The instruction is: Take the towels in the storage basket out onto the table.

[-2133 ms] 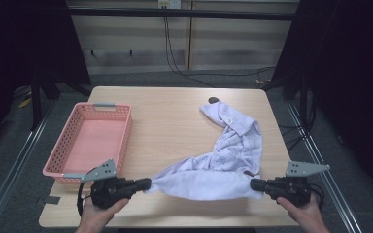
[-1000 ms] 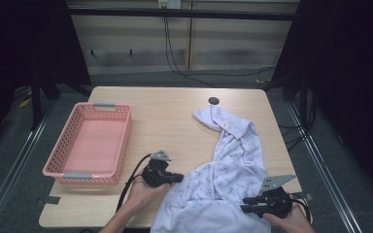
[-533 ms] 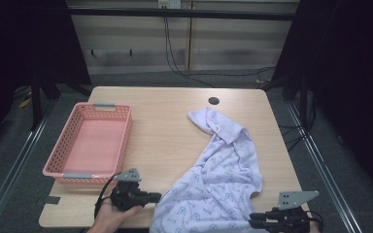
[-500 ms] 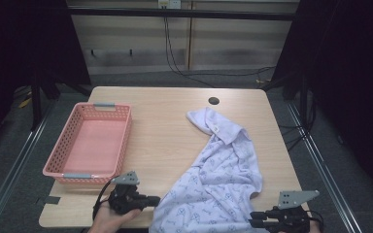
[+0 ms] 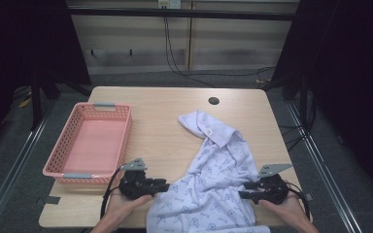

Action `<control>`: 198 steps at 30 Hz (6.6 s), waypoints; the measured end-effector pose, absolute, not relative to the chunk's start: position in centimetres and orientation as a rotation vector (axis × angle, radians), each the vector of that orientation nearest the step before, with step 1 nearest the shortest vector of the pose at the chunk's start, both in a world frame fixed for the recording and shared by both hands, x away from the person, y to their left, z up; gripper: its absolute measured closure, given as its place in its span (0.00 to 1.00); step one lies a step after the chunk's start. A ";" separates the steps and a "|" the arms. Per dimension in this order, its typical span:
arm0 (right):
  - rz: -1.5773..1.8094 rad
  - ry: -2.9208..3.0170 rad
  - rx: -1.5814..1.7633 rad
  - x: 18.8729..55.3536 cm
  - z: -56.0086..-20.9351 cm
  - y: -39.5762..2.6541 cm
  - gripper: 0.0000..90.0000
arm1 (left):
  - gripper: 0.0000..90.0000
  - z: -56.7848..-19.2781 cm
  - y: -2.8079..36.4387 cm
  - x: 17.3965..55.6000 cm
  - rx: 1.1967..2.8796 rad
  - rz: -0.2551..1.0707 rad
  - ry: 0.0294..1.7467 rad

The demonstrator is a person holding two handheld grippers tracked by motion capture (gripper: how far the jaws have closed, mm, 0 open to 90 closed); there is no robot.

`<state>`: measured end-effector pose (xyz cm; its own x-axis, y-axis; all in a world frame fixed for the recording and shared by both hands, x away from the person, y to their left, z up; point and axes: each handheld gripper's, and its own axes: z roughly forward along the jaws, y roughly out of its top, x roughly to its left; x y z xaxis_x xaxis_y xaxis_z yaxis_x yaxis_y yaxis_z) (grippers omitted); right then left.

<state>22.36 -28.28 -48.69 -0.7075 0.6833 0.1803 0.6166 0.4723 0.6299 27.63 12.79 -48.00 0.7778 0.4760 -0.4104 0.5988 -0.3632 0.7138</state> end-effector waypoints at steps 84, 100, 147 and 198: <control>1.187 2.732 0.792 23.5 -49.0 -16.2 0.86 | 0.79 -48.8 11.2 28.7 2.024 -0.085 0.834; 1.377 2.239 1.201 27.3 -44.2 -30.1 0.96 | 0.75 -50.2 8.7 30.5 2.088 -0.012 0.821; 1.335 2.206 1.317 25.2 -46.2 -34.8 0.96 | 0.97 -49.4 11.5 31.1 2.069 0.017 0.862; 1.386 2.173 1.202 33.5 -40.9 -31.5 0.67 | 0.76 -40.5 12.0 37.6 1.905 0.161 0.836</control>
<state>33.47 -31.50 -40.87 -0.6065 0.7747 0.1788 0.4891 0.1862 0.8521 37.60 11.99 -40.46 0.7514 0.6134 -0.2433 0.4789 -0.2533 0.8405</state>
